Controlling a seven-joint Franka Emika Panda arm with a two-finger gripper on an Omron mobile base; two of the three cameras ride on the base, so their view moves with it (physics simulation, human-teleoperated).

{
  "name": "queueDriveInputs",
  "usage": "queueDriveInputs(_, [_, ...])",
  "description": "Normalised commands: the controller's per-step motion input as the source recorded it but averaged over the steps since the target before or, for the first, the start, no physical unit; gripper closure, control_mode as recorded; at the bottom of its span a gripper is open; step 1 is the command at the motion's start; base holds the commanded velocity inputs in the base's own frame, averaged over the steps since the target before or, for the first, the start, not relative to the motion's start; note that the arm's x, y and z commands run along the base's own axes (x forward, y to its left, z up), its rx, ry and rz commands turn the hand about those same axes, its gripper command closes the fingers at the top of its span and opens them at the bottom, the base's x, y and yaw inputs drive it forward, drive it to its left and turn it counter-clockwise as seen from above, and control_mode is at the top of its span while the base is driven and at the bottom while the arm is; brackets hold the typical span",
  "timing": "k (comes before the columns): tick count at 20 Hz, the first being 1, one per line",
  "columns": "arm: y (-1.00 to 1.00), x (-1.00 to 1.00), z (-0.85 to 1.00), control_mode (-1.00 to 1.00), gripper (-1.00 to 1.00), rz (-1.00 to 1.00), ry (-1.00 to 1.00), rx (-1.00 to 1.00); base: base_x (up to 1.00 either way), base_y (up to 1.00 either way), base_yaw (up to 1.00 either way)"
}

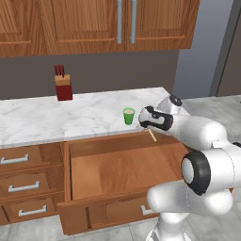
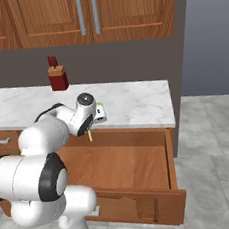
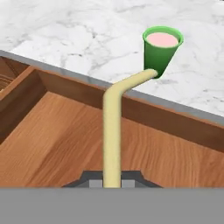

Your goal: Pick up the straw from the left drawer and put it inside the smoothie cup.

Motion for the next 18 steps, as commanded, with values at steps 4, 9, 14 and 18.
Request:
queueDriveInputs(4, [-0.16,0.22,0.89,-1.00,1.00,0.15,-0.12,0.20,0.00,0.00,0.00])
queueDriveInputs(9, [-0.01,0.30,0.49,-1.00,1.00,0.11,-0.13,0.22,0.00,0.00,0.00])
queueDriveInputs(14, [0.00,0.30,0.08,-1.00,1.00,0.01,-0.18,0.25,0.00,0.00,0.00])
queueDriveInputs(18, [0.00,0.32,0.00,-1.00,1.00,0.01,-0.20,0.30,0.00,0.00,0.00])
